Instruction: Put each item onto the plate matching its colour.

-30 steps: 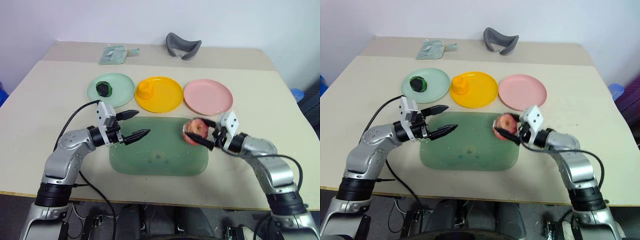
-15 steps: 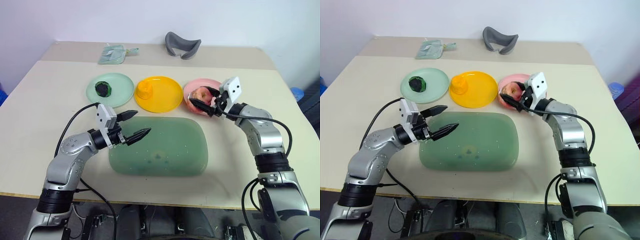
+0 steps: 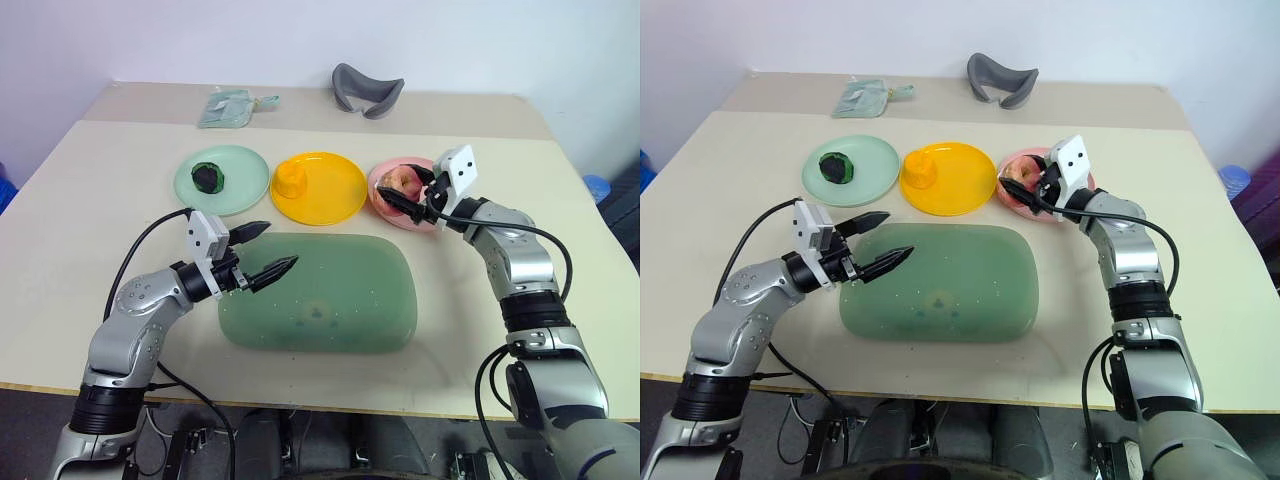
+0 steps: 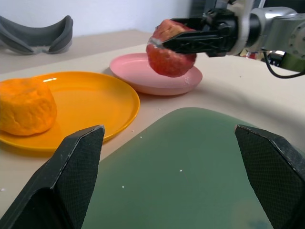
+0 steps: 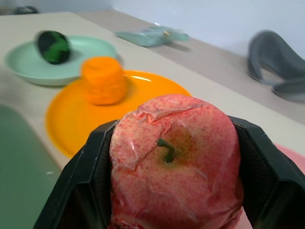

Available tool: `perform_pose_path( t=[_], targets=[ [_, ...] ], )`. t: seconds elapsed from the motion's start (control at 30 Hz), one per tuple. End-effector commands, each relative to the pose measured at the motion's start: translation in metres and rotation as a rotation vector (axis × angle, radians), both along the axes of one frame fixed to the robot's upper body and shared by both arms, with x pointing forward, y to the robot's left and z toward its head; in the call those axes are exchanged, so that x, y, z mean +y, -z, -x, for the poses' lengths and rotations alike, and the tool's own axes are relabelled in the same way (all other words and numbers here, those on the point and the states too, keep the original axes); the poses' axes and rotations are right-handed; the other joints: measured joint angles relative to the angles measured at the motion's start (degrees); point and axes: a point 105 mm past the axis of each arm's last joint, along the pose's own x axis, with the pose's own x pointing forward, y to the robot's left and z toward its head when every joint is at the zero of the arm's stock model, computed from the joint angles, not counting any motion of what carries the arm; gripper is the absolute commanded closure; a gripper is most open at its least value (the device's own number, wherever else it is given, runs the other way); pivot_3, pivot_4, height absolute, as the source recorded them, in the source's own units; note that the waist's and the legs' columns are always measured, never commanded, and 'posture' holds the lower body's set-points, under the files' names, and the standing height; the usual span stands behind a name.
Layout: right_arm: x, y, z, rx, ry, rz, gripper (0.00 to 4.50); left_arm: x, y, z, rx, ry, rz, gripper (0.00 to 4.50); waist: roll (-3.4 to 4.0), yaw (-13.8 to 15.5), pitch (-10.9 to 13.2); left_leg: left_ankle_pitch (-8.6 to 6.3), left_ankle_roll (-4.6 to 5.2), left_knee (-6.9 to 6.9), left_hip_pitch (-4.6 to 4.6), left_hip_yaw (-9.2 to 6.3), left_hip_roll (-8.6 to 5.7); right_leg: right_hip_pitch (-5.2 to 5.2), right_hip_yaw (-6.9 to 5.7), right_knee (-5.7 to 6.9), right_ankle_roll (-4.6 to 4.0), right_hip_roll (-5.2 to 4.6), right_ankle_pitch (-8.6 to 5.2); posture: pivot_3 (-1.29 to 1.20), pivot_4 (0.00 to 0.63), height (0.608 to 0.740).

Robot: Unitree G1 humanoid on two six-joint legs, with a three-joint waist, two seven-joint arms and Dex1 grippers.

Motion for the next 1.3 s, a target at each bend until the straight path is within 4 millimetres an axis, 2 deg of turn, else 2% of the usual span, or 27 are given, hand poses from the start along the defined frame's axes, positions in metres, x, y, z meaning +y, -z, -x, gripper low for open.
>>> perform_pose_path(
  t=[0.03,0.27,0.43,0.5,0.53,0.57,0.77,0.97,1.03,1.13,1.3],
  targets=[
    [-0.002,-0.020,-0.009,-0.070,0.038,-0.005,1.84,-0.003,-0.012,0.002,-0.057,0.014,-0.001,0.00,0.02,0.03,0.01,0.00,0.00,0.00,0.00,0.02,0.00,0.00,0.00,0.00,0.00,0.00,0.00,0.00,0.150,0.740],
    [-0.016,-0.009,-0.036,0.017,0.165,-0.015,1.84,-0.003,-0.009,0.001,-0.052,0.001,-0.003,0.00,0.07,-0.12,0.04,0.00,0.00,0.00,0.00,0.09,0.00,0.00,0.00,0.00,0.00,0.01,0.00,0.00,0.150,0.740],
    [-0.024,-0.003,-0.048,0.083,0.227,-0.055,1.84,-0.002,-0.008,0.002,-0.052,-0.018,-0.002,0.00,0.12,-0.17,0.07,0.00,0.00,-0.01,0.00,0.14,0.00,-0.01,0.01,0.00,0.00,0.00,0.00,0.00,0.150,0.740],
    [-0.029,-0.004,-0.051,0.092,0.260,-0.078,0.84,-0.001,-0.006,0.003,-0.050,-0.025,-0.001,0.00,0.15,-0.17,0.09,0.00,-0.01,-0.01,0.00,0.14,0.00,-0.01,0.02,0.00,0.00,0.00,0.00,0.00,0.150,0.740],
    [-0.032,-0.004,-0.052,0.084,0.280,-0.074,0.59,-0.001,-0.006,0.004,-0.048,-0.028,-0.001,0.00,0.16,-0.18,0.10,0.00,0.00,-0.01,0.00,0.14,0.00,-0.01,0.02,0.00,0.00,0.00,0.00,0.00,0.150,0.740],
    [-0.035,-0.005,-0.053,0.068,0.302,-0.068,0.06,-0.001,-0.006,0.004,-0.047,-0.032,0.000,0.00,0.17,-0.20,0.10,0.00,-0.01,-0.01,0.00,0.14,0.00,-0.01,0.02,0.01,0.00,0.00,0.00,0.00,0.150,0.740],
    [-0.043,-0.021,-0.052,-0.036,0.321,-0.057,0.02,0.000,-0.004,0.007,-0.037,-0.049,0.002,0.00,0.18,-0.21,0.11,0.01,-0.01,-0.02,0.00,0.11,0.01,-0.02,0.05,0.01,0.00,0.00,0.00,0.00,0.150,0.740],
    [-0.039,-0.047,-0.022,-0.140,0.157,-0.147,0.02,-0.001,-0.001,0.007,-0.024,-0.051,-0.001,0.00,0.21,0.02,0.13,0.00,-0.01,-0.03,-0.01,0.03,0.02,-0.02,0.06,0.00,0.00,-0.02,0.00,0.00,0.150,0.740],
    [-0.034,-0.050,-0.001,-0.157,0.091,-0.154,0.02,-0.003,0.000,0.006,-0.016,-0.035,0.000,0.00,0.21,0.23,0.13,0.00,-0.01,-0.02,-0.01,0.02,0.02,-0.02,0.06,0.00,0.01,-0.02,0.00,0.00,0.150,0.740],
    [-0.025,-0.042,0.032,-0.121,-0.008,-0.133,0.02,-0.006,0.001,0.004,-0.006,-0.015,0.002,0.00,0.21,0.35,0.13,0.00,-0.01,-0.05,-0.02,-0.02,0.02,-0.02,0.06,-0.01,0.01,-0.02,0.00,0.00,0.150,0.740],
    [-0.014,-0.004,0.097,0.026,-0.125,-0.028,0.02,-0.005,0.003,0.000,-0.013,0.013,-0.032,0.00,0.22,0.36,0.11,0.00,-0.01,-0.04,-0.01,-0.06,0.01,0.01,0.05,-0.03,0.00,-0.01,0.00,0.00,0.150,0.740]
  ],
)
